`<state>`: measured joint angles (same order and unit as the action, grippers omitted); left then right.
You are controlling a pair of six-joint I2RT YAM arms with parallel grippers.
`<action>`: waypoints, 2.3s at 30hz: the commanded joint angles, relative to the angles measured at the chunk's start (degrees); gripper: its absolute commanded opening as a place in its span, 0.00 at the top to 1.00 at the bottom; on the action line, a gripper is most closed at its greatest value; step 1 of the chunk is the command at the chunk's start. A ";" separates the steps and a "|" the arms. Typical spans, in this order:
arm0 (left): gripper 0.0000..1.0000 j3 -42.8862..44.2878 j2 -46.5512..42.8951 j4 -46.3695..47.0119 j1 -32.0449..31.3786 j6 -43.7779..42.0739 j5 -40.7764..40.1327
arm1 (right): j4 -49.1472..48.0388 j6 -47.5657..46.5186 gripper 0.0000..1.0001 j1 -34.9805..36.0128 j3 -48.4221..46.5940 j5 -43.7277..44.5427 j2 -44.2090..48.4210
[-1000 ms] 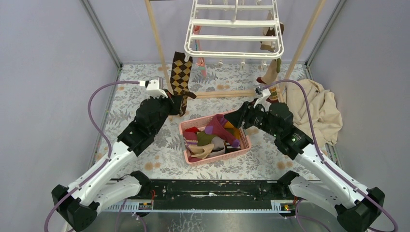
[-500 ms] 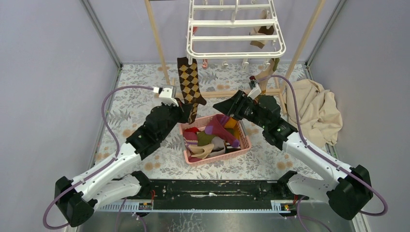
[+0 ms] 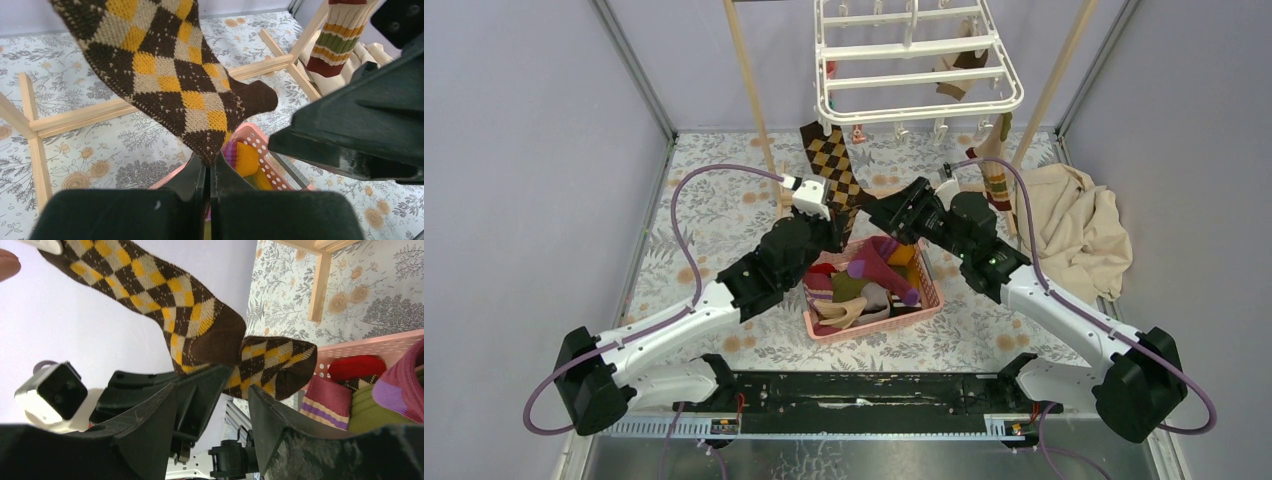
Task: Remove the socks clipped to the hanger
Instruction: Remove the sock from the hanger.
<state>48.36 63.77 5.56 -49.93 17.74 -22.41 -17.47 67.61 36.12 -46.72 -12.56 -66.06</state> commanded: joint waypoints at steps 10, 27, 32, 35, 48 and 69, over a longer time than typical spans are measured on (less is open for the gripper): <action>1.00 2.61 3.04 6.79 -7.29 -8.09 -11.09 | -4.44 6.45 0.39 -2.81 -6.95 1.75 -5.94; 0.78 5.14 6.02 4.18 -7.38 -9.00 -16.28 | -9.16 5.86 1.00 -3.22 -5.22 -2.84 -8.18; 0.29 3.79 2.53 2.87 -5.96 -5.96 -12.92 | -9.77 5.54 1.00 -4.96 -3.41 -3.58 -7.70; 0.02 2.61 -1.23 2.29 -4.24 -3.46 -8.90 | -10.10 5.14 1.00 -5.97 -2.71 -4.10 -7.59; 0.01 7.68 -7.19 -2.68 -1.70 2.12 -10.31 | -9.76 3.25 1.00 -8.86 -1.95 -5.92 -6.60; 0.11 17.78 1.19 12.34 15.80 10.59 12.08 | -8.05 1.45 1.00 -8.98 -2.94 -6.20 -5.70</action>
<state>62.28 63.18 13.30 -34.41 25.61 -15.35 -23.66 70.28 27.46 -48.45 -17.65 -73.54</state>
